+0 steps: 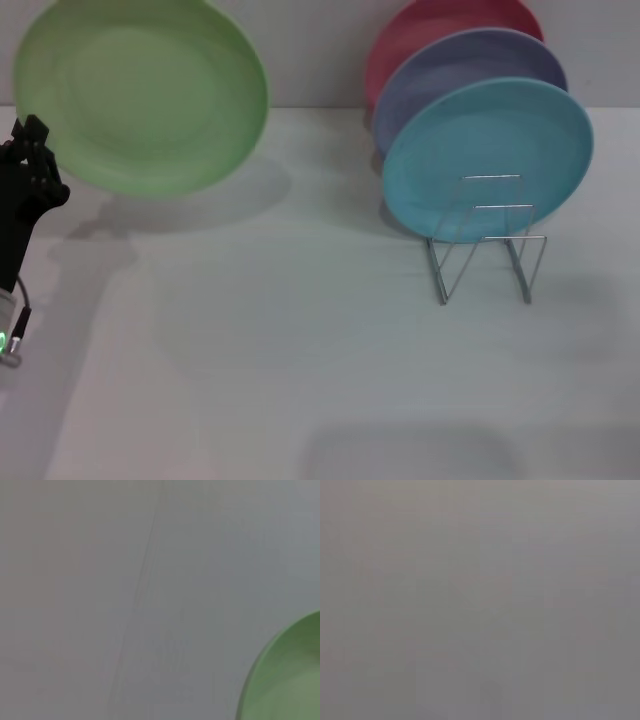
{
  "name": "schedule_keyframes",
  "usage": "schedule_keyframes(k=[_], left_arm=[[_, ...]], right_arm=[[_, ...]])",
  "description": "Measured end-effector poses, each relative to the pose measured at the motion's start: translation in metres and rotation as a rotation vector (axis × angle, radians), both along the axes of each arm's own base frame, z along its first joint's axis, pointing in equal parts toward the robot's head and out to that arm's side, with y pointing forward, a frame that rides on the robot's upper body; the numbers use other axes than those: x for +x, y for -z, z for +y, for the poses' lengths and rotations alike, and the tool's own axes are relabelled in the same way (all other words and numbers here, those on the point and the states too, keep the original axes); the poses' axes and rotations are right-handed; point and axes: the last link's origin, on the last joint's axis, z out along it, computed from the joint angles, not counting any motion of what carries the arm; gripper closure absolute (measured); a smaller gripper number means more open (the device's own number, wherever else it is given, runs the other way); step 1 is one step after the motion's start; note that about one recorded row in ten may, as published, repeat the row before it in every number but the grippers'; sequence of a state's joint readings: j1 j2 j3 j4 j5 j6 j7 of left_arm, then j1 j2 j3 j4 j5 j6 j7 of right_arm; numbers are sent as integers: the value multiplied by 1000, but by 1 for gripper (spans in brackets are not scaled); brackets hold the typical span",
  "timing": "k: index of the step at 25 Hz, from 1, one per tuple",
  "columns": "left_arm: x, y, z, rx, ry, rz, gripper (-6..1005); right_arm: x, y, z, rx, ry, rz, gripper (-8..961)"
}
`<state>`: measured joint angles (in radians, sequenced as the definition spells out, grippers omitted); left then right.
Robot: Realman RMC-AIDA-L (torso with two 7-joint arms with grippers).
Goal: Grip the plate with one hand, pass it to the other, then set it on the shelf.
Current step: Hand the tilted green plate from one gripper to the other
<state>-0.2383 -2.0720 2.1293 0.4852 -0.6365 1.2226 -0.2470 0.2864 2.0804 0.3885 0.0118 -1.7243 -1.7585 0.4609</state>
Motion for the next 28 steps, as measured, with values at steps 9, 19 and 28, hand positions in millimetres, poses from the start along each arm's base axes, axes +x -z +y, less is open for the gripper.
schedule_keyframes(k=[9,19,28], left_arm=[[-8,-4,-16,-20,65,-31,948],[-9,5,-21,-70,85,14,945],[-4,7,-18,-39,88,75,942]], right_arm=[[-36,46,-36,1,-64,-21,374],[-97,105,-32,-136,-129,-100,377],[-123,131,2,-293,-190,-147,376]])
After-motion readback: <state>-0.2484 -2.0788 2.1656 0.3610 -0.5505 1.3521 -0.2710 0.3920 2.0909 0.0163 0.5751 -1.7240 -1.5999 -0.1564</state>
